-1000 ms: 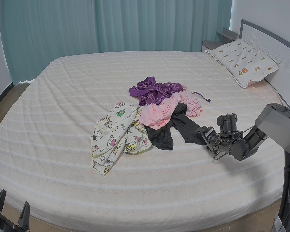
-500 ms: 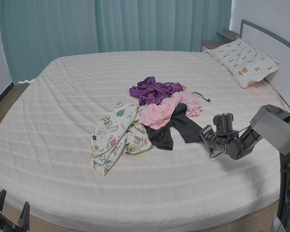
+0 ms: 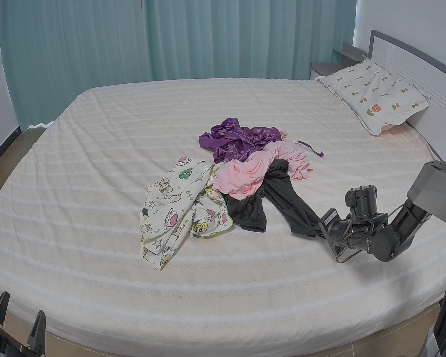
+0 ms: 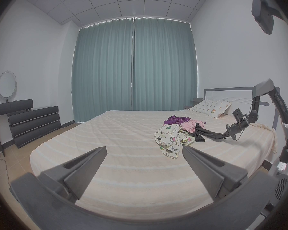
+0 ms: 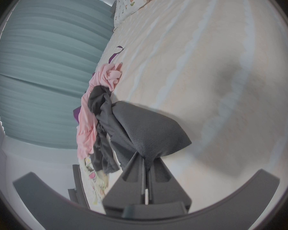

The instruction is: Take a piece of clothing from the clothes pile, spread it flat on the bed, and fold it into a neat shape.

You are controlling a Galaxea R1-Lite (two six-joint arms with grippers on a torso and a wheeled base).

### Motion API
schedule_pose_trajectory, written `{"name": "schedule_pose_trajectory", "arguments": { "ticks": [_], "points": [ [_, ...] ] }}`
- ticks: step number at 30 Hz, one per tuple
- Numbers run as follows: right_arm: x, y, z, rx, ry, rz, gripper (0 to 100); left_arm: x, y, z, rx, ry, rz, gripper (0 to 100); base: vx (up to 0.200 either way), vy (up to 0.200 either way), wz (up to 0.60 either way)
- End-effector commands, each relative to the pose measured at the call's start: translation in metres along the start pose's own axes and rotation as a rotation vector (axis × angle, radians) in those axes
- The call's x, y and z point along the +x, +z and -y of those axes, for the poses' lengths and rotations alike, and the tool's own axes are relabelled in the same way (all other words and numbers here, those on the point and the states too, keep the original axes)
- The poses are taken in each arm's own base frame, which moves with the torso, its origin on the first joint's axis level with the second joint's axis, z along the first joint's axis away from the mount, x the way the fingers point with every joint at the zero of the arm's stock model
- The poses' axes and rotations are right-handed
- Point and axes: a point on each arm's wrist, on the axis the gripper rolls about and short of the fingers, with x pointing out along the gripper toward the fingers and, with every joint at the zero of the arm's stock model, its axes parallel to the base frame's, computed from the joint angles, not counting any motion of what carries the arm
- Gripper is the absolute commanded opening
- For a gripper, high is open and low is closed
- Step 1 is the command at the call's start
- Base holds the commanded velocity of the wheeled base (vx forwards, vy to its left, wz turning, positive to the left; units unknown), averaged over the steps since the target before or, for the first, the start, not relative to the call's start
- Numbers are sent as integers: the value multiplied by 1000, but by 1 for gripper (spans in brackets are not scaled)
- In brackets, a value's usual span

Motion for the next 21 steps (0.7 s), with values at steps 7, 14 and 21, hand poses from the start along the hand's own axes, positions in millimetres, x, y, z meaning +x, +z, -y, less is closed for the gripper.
{"name": "schedule_pose_trajectory", "arguments": {
  "ticks": [7,14,21],
  "points": [
    [-62,-22,23,-18,189,0,0,0,-5,0,6,-13,-1,100,0,0,0],
    [-65,-25,28,-18,215,-48,0,0,-4,1,60,-22,2,100,0,0,0],
    [-70,-26,29,-19,215,-49,0,1,-4,1,73,-55,-4,100,0,0,0]
  ]
}}
